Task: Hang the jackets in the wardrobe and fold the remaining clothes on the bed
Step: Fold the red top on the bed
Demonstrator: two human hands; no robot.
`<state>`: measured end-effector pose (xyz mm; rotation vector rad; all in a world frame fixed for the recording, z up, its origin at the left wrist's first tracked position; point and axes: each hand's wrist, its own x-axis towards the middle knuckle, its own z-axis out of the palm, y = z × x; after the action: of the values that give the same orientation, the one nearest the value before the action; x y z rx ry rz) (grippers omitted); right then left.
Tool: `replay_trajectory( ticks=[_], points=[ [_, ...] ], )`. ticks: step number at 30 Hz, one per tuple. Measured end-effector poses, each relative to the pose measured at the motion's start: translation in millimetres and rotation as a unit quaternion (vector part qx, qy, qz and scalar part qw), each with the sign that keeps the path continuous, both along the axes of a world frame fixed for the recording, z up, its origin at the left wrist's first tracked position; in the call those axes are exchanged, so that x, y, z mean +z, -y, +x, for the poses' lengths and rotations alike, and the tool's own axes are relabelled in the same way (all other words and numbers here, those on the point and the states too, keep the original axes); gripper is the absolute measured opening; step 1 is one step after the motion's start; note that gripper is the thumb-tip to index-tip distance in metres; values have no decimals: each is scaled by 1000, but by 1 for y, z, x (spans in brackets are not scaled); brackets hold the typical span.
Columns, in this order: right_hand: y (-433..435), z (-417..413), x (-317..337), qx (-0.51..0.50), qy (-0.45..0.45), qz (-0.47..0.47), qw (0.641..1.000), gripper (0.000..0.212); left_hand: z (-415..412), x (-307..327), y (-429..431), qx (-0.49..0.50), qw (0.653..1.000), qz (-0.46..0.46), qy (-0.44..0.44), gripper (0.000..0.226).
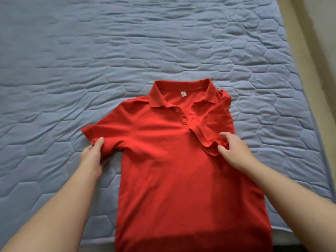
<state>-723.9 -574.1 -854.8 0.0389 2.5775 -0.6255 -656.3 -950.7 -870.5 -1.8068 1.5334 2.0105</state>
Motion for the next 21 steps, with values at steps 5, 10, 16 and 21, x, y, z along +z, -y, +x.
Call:
replay_trajectory(
  ticks=[5,10,16,21],
  points=[
    [8,6,-10,27,53,60,996,51,-13,12,-11,-25,985,-170,-34,31],
    [7,10,11,11,68,32,997,52,3,51,-76,-524,765,-302,-222,39],
    [-11,10,16,-10,18,43,999,50,3,21,-92,-500,759,-416,-33,39],
    [-25,16,2,46,51,106,992,43,4,6,-102,-505,753,-419,39,52]
  ],
)
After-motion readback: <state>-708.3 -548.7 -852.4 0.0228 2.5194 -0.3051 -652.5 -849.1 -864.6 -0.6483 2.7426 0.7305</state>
